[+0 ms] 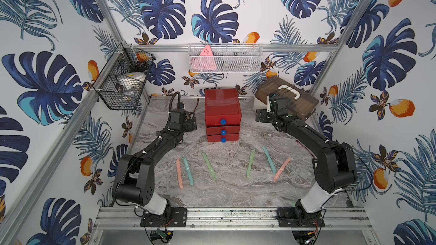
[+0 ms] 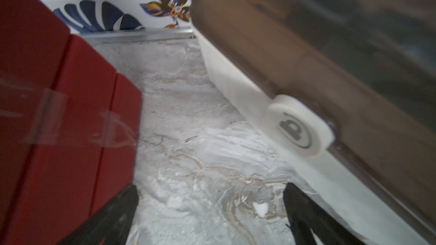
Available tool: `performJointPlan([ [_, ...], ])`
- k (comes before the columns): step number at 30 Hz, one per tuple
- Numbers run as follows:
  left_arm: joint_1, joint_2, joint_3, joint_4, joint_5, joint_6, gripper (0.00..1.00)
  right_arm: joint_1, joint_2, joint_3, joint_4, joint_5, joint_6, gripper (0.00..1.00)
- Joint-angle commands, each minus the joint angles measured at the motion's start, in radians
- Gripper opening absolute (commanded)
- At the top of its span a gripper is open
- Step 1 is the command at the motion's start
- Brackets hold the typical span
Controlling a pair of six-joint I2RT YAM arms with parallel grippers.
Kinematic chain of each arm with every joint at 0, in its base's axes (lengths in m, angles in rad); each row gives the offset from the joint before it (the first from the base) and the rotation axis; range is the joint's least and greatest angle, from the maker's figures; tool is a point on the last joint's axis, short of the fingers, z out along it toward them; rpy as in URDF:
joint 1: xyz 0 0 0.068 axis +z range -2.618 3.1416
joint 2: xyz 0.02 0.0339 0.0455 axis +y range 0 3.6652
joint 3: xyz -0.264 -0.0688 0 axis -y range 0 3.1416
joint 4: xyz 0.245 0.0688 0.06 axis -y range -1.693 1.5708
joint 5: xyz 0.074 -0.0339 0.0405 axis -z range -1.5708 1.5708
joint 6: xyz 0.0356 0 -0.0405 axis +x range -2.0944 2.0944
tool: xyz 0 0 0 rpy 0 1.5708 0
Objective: Place the fruit knives into the drawer by color
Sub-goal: Adjust the storage box at the center of the board.
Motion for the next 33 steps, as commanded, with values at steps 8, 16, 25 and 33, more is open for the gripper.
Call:
performJointPlan([
  [8, -0.012, 0.197, 0.263, -0.218, 0.321, -0.234, 0.00, 0.012, 0.234, 0.357, -0.353, -0.416, 0.192, 0.00],
  [16, -0.040, 0.208, 0.320, -0.261, 0.371, -0.226, 0.00, 0.017, 0.406, 0.545, -0.365, -0.656, 0.281, 0.00],
  [25, -0.042, 0.026, 0.163, -0.258, 0.375, -0.179, 0.00, 0.080, 0.425, 0.515, -0.270, -0.794, 0.345, 0.00],
  [33, -0.043, -0.101, 0.068, -0.265, 0.380, -0.159, 0.00, 0.163, 0.477, 0.565, -0.256, -0.823, 0.371, 0.00],
])
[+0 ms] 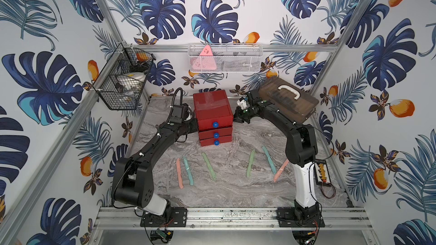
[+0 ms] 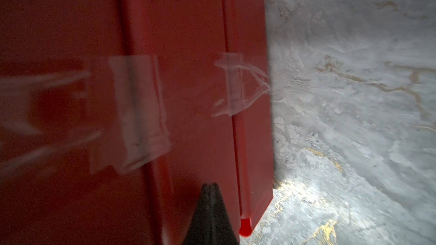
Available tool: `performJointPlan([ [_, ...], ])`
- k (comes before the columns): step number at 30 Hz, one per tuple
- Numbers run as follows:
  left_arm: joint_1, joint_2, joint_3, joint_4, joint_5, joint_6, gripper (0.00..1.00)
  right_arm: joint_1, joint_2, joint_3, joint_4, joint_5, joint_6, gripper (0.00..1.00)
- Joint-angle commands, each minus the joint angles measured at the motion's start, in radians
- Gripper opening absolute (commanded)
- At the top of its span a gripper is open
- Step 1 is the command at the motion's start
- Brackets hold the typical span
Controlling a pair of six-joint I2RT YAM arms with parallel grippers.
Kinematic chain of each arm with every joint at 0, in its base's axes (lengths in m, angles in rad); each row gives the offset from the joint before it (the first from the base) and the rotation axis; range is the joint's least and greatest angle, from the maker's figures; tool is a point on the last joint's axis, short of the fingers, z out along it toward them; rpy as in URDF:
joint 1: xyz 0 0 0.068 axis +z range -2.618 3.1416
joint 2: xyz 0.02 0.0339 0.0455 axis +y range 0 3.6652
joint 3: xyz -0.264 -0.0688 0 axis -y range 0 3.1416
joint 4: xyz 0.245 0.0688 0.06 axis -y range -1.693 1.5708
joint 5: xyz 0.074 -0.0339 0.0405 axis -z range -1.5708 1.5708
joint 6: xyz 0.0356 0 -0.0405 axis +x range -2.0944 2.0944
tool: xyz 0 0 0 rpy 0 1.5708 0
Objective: Place the fruit knives into the drawer by color
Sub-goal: Adjust the storage box at the center of the board.
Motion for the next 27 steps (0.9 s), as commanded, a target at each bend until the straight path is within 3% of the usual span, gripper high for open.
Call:
performJointPlan([
  [1, -0.007, -0.046, -0.024, 0.020, 0.105, 0.021, 0.00, 0.048, 0.027, 0.034, 0.055, -0.162, 0.040, 0.00],
  [16, -0.033, -0.210, -0.162, -0.023, 0.122, 0.016, 0.00, 0.105, 0.108, 0.162, 0.098, -0.210, 0.131, 0.00],
  [22, -0.036, -0.227, -0.103, -0.101, 0.098, 0.038, 0.00, 0.051, 0.031, 0.194, -0.105, 0.048, 0.070, 0.00],
  [27, -0.038, -0.267, -0.050, -0.174, 0.082, 0.022, 0.00, -0.010, -0.101, 0.084, -0.177, 0.209, 0.072, 0.00],
])
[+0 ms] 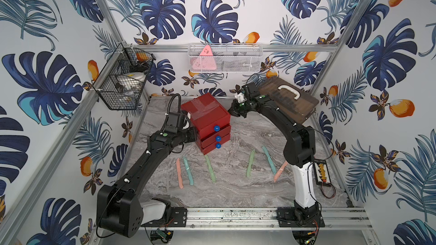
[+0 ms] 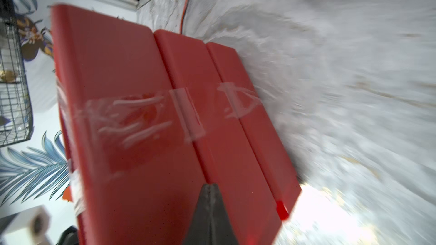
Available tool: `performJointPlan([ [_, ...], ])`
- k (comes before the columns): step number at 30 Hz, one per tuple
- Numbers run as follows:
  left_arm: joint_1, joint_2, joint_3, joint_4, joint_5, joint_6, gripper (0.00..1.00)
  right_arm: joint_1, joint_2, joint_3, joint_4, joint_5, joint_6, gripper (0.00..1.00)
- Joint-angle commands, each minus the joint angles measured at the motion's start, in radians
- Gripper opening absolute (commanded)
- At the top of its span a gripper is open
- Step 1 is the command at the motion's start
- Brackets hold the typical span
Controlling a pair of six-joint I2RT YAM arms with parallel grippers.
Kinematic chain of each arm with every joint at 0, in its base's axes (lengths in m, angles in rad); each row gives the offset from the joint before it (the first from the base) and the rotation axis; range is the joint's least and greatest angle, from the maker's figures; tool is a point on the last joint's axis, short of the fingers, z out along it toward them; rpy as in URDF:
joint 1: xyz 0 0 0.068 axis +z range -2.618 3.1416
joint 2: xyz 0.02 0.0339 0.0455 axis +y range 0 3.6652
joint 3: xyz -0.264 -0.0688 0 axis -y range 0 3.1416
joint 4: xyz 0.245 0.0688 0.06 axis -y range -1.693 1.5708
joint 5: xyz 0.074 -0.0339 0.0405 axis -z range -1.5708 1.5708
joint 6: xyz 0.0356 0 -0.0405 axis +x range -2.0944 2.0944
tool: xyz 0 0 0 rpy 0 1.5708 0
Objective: Place the fruit knives into the drawer by color
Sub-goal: Adjust the storage box at the center of the board, then open the drawer in the storage box.
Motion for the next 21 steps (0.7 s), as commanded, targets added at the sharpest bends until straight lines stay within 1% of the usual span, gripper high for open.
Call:
performJointPlan([
  [1, -0.002, -0.033, 0.038, -0.048, 0.019, 0.009, 0.00, -0.026, -0.088, -0.077, -0.089, 0.125, -0.010, 0.00],
  [3, -0.005, -0.057, 0.069, -0.109, -0.012, 0.040, 0.00, -0.033, -0.154, -0.146, -0.079, 0.142, 0.000, 0.00],
  [5, -0.020, -0.082, 0.100, -0.158, -0.057, 0.075, 0.00, -0.035, -0.214, -0.223, -0.036, 0.113, 0.018, 0.00],
  [8, -0.033, -0.099, 0.161, -0.200, -0.115, 0.118, 0.00, -0.023, -0.313, -0.376, 0.088, 0.020, 0.083, 0.00],
  [10, -0.032, -0.090, 0.204, -0.201, -0.136, 0.125, 0.02, -0.004, -0.387, -0.493, 0.199, -0.046, 0.154, 0.04],
  [11, -0.032, -0.081, 0.224, -0.199, -0.136, 0.126, 0.04, 0.003, -0.415, -0.537, 0.242, -0.072, 0.188, 0.09],
  [12, -0.033, -0.062, 0.246, -0.194, -0.133, 0.121, 0.08, 0.013, -0.450, -0.585, 0.281, -0.088, 0.223, 0.18],
  [13, -0.034, -0.038, 0.267, -0.188, -0.131, 0.113, 0.14, 0.021, -0.485, -0.631, 0.323, -0.101, 0.260, 0.20],
  [14, -0.034, -0.016, 0.288, -0.179, -0.125, 0.107, 0.20, 0.028, -0.514, -0.675, 0.378, -0.114, 0.296, 0.25],
  [15, -0.034, 0.018, 0.305, -0.164, -0.114, 0.100, 0.31, 0.034, -0.547, -0.726, 0.455, -0.132, 0.342, 0.35],
  [16, -0.035, 0.050, 0.324, -0.147, -0.099, 0.089, 0.39, 0.041, -0.570, -0.766, 0.523, -0.146, 0.387, 0.45],
  [17, -0.035, 0.077, 0.335, -0.130, -0.086, 0.079, 0.43, 0.045, -0.581, -0.788, 0.551, -0.158, 0.414, 0.54],
  [18, -0.034, 0.109, 0.351, -0.114, -0.065, 0.070, 0.49, 0.050, -0.591, -0.804, 0.581, -0.166, 0.434, 0.66],
  [19, -0.035, 0.138, 0.363, -0.099, -0.040, 0.060, 0.56, 0.054, -0.597, -0.820, 0.605, -0.173, 0.451, 0.73],
  [21, -0.035, 0.180, 0.380, -0.067, 0.017, 0.042, 0.66, 0.064, -0.601, -0.836, 0.625, -0.184, 0.475, 0.76],
])
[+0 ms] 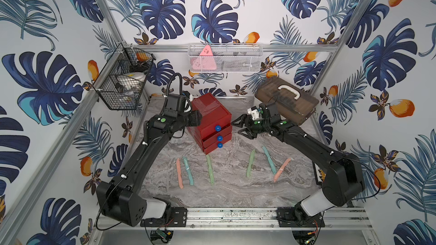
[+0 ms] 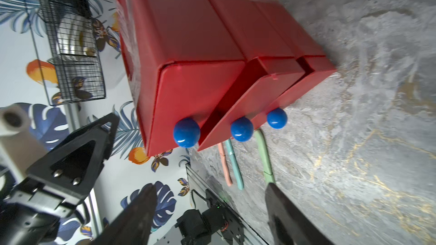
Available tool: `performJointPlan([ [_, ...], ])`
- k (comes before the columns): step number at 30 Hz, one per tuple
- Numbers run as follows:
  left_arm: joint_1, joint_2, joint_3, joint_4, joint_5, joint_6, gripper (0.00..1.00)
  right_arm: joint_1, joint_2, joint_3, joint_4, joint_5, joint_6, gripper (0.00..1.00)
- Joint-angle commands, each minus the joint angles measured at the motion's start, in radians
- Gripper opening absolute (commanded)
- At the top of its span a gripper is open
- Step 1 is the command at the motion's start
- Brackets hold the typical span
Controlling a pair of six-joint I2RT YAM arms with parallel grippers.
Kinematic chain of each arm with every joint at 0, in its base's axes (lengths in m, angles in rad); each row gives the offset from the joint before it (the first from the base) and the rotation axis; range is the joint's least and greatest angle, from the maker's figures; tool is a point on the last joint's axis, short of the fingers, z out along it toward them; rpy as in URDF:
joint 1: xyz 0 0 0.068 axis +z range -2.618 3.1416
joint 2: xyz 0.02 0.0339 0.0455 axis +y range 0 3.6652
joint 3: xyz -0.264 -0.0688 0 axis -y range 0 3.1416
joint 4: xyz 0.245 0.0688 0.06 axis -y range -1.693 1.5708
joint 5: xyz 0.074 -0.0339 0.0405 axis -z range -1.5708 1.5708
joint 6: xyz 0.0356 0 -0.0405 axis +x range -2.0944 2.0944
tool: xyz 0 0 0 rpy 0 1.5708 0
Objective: Place the fruit knives into the drawer by color
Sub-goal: Open the drawer in the storage box.
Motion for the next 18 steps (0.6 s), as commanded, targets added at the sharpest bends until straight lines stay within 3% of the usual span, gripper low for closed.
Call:
performJointPlan([
  [1, -0.002, 0.050, 0.027, 0.073, 0.103, -0.046, 0.72, 0.019, -0.012, -0.028, 0.160, -0.047, 0.111, 0.77],
  [4, -0.003, 0.084, 0.032, 0.102, 0.156, -0.061, 0.76, 0.046, -0.004, -0.063, 0.237, -0.041, 0.172, 0.78],
  [7, -0.003, 0.101, 0.026, 0.102, 0.177, -0.059, 0.67, 0.068, 0.015, -0.080, 0.295, -0.023, 0.215, 0.75],
  [9, -0.004, 0.107, 0.018, 0.096, 0.177, -0.050, 0.53, 0.075, 0.031, -0.080, 0.321, -0.017, 0.237, 0.72],
  [13, -0.003, 0.130, 0.003, 0.095, 0.189, -0.045, 0.12, 0.078, 0.071, -0.073, 0.369, -0.010, 0.268, 0.68],
  [15, -0.003, 0.141, -0.010, 0.099, 0.191, -0.045, 0.01, 0.078, 0.097, -0.073, 0.408, -0.014, 0.294, 0.64],
  [18, -0.004, 0.149, -0.040, 0.103, 0.192, -0.041, 0.00, 0.078, 0.139, -0.059, 0.434, -0.017, 0.316, 0.62],
])
